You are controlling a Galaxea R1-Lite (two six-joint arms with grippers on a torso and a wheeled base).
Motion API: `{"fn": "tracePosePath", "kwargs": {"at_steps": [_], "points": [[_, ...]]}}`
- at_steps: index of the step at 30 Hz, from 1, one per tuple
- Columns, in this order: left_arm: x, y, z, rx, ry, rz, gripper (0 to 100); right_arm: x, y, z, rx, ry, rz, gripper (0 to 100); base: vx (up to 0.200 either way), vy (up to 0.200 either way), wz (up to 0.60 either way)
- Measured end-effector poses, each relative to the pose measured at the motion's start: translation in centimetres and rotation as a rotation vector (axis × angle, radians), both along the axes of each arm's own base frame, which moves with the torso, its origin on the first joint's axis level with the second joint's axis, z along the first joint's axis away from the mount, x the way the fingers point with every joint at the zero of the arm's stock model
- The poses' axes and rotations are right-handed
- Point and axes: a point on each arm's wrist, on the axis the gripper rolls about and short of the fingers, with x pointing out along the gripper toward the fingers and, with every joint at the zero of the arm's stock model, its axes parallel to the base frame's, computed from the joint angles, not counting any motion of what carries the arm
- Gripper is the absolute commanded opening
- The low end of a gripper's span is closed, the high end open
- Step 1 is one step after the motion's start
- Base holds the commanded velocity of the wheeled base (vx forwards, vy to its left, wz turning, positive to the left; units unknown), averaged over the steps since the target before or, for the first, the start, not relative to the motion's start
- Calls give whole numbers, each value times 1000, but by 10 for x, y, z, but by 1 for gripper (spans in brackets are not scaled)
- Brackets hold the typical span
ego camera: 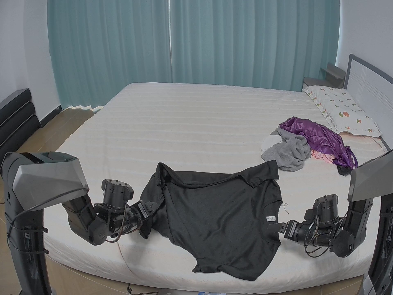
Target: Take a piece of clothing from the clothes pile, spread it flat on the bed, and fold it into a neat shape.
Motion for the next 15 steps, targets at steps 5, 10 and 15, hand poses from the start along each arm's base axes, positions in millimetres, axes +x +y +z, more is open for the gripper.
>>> {"fn": "tracePosePath", "kwargs": {"at_steps": [5,10,15], "points": [[0,-10,-5,64,-11,-23,100,-3,-1,-4,-1,0,-1,100,0,0,0],[-1,-12,-9,134,-16,-60,0,-5,-1,-7,-5,14,0,100,0,0,0],[1,-7,-10,205,-25,-51,0,-6,-2,-8,-7,18,-1,100,0,0,0]]}}
